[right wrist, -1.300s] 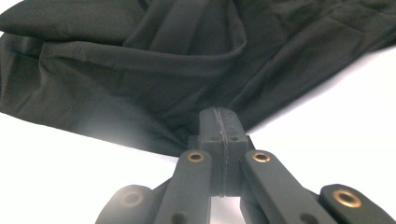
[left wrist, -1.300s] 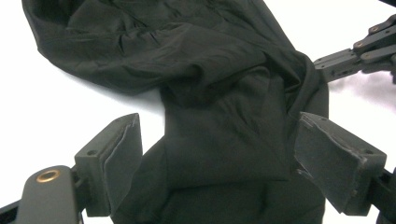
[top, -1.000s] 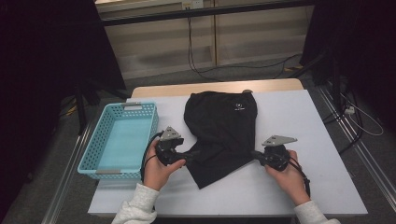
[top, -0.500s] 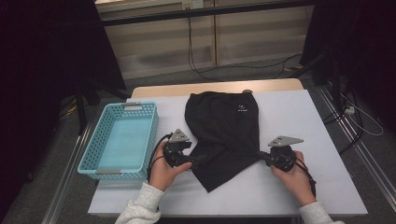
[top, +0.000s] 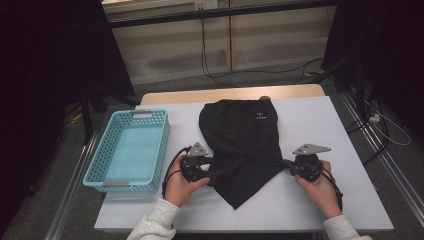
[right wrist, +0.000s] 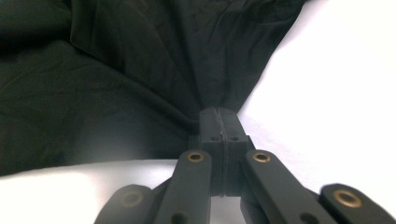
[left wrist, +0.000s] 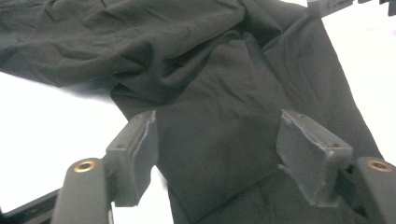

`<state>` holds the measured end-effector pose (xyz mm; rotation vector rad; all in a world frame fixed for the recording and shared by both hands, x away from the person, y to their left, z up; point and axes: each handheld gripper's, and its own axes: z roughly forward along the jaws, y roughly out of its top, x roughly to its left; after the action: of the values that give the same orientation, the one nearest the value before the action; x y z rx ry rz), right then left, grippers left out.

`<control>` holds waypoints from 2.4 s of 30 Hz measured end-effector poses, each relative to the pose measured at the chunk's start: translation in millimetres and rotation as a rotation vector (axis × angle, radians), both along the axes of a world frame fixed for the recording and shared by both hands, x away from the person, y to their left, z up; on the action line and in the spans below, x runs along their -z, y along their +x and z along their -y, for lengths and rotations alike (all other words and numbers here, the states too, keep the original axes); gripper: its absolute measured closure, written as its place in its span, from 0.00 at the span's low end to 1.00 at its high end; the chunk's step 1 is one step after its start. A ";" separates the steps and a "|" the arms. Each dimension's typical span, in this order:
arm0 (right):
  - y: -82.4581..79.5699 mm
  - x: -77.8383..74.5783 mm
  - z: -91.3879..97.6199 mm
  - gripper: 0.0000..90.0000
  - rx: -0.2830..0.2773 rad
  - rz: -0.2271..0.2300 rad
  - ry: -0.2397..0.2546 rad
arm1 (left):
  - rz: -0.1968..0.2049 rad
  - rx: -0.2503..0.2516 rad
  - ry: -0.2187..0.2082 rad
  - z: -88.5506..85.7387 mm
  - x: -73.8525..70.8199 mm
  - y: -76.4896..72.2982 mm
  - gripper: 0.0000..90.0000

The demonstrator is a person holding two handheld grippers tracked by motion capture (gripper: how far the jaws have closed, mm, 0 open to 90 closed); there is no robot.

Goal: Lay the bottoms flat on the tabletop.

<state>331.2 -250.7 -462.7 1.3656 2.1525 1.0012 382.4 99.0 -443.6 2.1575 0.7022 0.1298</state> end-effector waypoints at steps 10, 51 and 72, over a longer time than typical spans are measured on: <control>-1.6 -2.5 -4.0 0.98 -0.017 0.011 0.000 | -0.024 0.032 -0.011 7.4 0.4 -3.7 0.41; -20.9 -7.4 -97.2 0.63 -0.322 0.041 0.037 | -0.039 -0.153 -0.018 -27.2 -16.9 5.1 0.96; -25.6 1.3 -94.5 1.00 -0.385 -0.035 0.029 | -0.052 -0.168 -0.027 -32.0 -17.7 6.5 0.96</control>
<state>305.6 -156.2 -464.1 1.0044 2.4946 1.1547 388.9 131.0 -425.8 2.0809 0.9099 0.1526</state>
